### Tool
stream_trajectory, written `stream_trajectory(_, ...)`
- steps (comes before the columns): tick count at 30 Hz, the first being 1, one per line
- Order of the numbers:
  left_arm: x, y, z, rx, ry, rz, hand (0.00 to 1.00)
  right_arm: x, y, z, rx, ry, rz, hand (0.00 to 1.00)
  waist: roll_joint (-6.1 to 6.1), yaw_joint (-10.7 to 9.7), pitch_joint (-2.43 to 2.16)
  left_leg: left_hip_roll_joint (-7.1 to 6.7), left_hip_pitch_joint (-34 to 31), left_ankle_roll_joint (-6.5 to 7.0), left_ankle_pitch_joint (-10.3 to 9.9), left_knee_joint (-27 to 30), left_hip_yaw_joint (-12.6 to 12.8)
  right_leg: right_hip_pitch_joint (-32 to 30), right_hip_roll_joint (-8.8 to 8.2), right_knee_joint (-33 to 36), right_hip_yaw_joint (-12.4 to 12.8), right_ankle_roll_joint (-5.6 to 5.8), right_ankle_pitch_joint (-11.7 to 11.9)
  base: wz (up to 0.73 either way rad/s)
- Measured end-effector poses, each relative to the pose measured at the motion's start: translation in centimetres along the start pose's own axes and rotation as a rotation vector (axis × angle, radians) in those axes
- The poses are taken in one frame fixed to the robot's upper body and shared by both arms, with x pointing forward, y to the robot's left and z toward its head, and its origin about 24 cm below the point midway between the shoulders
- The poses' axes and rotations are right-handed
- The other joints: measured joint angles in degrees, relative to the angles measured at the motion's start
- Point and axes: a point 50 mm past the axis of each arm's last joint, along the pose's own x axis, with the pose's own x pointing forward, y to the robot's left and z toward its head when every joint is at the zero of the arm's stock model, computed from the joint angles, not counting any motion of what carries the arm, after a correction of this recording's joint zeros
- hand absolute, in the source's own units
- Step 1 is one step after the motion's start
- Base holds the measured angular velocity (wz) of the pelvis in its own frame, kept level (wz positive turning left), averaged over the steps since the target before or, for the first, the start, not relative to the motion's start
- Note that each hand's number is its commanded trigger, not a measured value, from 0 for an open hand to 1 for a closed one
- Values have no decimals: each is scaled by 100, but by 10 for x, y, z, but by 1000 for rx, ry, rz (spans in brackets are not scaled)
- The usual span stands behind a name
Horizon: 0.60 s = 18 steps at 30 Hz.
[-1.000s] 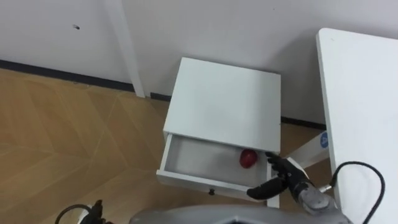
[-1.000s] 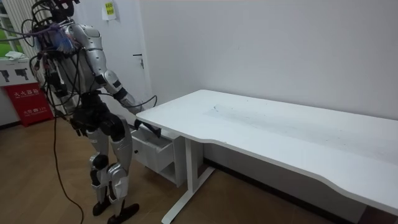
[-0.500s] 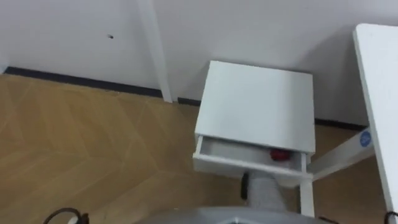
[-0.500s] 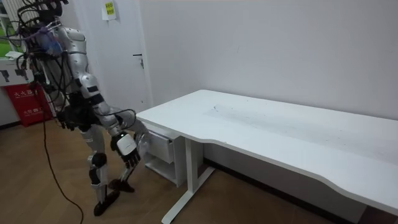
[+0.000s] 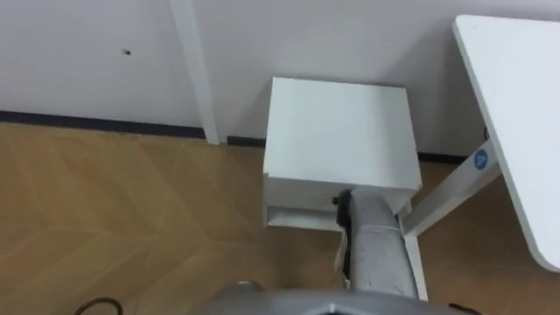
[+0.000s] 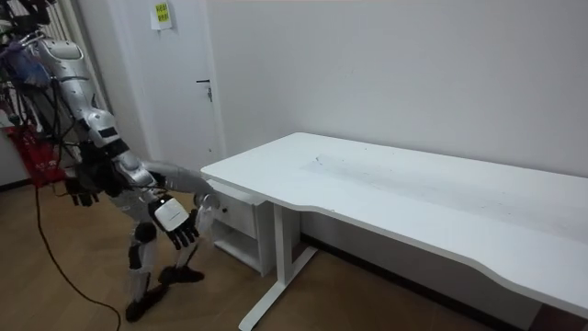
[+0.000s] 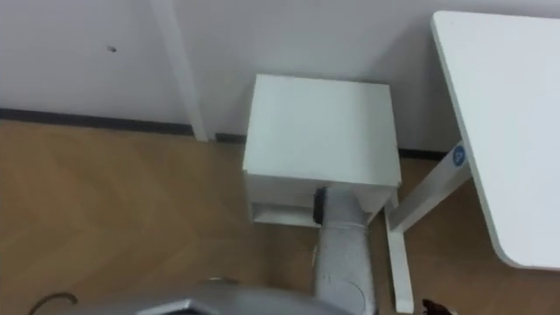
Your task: Put apple and close drawer
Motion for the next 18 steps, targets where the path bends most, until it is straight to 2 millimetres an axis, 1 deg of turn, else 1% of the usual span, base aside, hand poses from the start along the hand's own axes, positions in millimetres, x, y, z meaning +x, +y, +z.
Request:
stream_trajectory(1, 1, 6, 1, 1, -16, 20, 0, 0, 2, -1, 2, 17, 6, 0, -49, 68, 65, -71, -39, 165, -293, 272, 37, 531, -23, -1072, 236, 71, 1, 21)
stream_trajectory(2, 0, 4, -4, 2, -4, 15, 0, 0, 2, -4, 1, 32, 6, 0, -83, 78, 55, -107, 69, 138, -312, 223, 34, 969, -6, -1750, 180, 73, 9, 15)
stream_trajectory(3, -1, 0, -7, 1, -1, 4, 0, -1, 2, -12, 10, 51, 5, 0, -189, 65, 79, -180, 316, 53, -253, -63, 27, 1853, 24, -3041, 6, 95, 24, 9)
stream_trajectory(4, -1, -1, -6, -2, -10, 2, 0, -1, 1, -14, 13, 56, 3, 0, -213, 95, 69, -224, 400, 45, -163, -250, 46, 2179, 79, -3598, -49, 106, 31, 0)
stream_trajectory(5, -1, -2, -1, -6, -33, 3, 0, -1, 1, -14, 13, 58, 1, 0, -281, 195, 47, -286, 555, 137, 89, -719, 189, 2652, 237, -4665, -73, 119, 25, -27)
stream_trajectory(6, -1, -1, 3, -15, -51, 8, 0, -1, 2, -11, 14, 45, 0, 0, -406, 253, -27, -358, 708, 172, 323, -1196, 259, 3088, 405, -5685, -122, 102, 45, -36)
stream_trajectory(7, -1, -1, 6, -21, -61, 14, 0, -1, 1, -8, 19, 34, -4, 0, -407, 288, -37, -369, 768, 195, 422, -1416, 309, 3308, 450, -6116, -179, 95, 16, -44)
stream_trajectory(8, -1, 1, 9, -41, -76, 31, 0, 0, 1, 1, 30, 4, -11, 0, -436, 360, -25, -337, 922, 194, 572, -1777, 323, 3595, 571, -6779, -193, 124, 55, -41)
stream_trajectory(9, 0, 6, 13, -63, -90, 49, 0, 1, 2, 11, 40, -26, -9, 0, -444, 361, -61, -321, 1063, 123, 705, -2091, 326, 3799, 651, -7237, -200, 136, 85, -38)
stream_trajectory(10, 0, 8, 19, -77, -108, 64, 0, 1, 2, 21, 51, -60, -11, 0, -478, 334, -61, -256, 1204, 28, 787, -2342, 349, 3977, 756, -7562, -189, 116, 149, -18)
stream_trajectory(11, 0, 8, 22, -82, -117, 67, 0, 1, 3, 24, 54, -73, -11, 0, -483, 326, -56, -243, 1287, -20, 817, -2441, 380, 4063, 815, -7681, -187, 78, 183, -7)
stream_trajectory(12, 0, 8, 27, -87, -137, 67, 0, 1, 5, 32, 64, -102, -8, 0, -517, 320, -60, -175, 1425, -100, 892, -2546, 436, 4228, 878, -7859, -85, 33, 214, 6)
stream_trajectory(13, 0, 8, 31, -93, -155, 65, 0, 1, 9, 35, 80, -125, 0, 0, -603, 304, -54, -140, 1410, -172, 934, -2338, 528, 4425, 876, -8026, 171, 0, 237, 15)
stream_trajectory(14, -1, 8, 33, -98, -165, 65, 0, 0, 11, 35, 88, -131, 8, 0, -711, 295, 21, -151, 1282, -209, 884, -2134, 579, 4513, 812, -8106, 407, -3, 239, 45)
stream_trajectory(15, -1, 5, 43, -102, -196, 57, 0, 0, 14, 36, 116, -141, 15, 0, -796, 261, -32, -149, 933, -208, 946, -2451, 553, 4528, 745, -8163, 906, -2, 239, 65)
stream_trajectory(16, -2, 5, 49, -100, -214, 57, 0, 0, 15, 34, 128, -133, 21, 0, -740, 240, -28, -131, 760, -1, 1153, -2518, 621, 4505, 716, -8147, 966, 23, 212, 59)
stream_trajectory(17, -2, 3, 51, -94, -219, 54, 0, 0, 19, 27, 146, -106, 40, 0, -768, 352, -42, -153, 806, -31, 1305, -2550, 874, 4395, 726, -8109, 816, 62, 185, 0)
stream_trajectory(18, -2, 1, 47, -92, -206, 49, 0, 0, 22, 29, 145, -112, 64, 0, -757, 524, -20, -124, 897, -26, 1308, -2590, 949, 4371, 772, -8122, 526, 55, 179, -49)
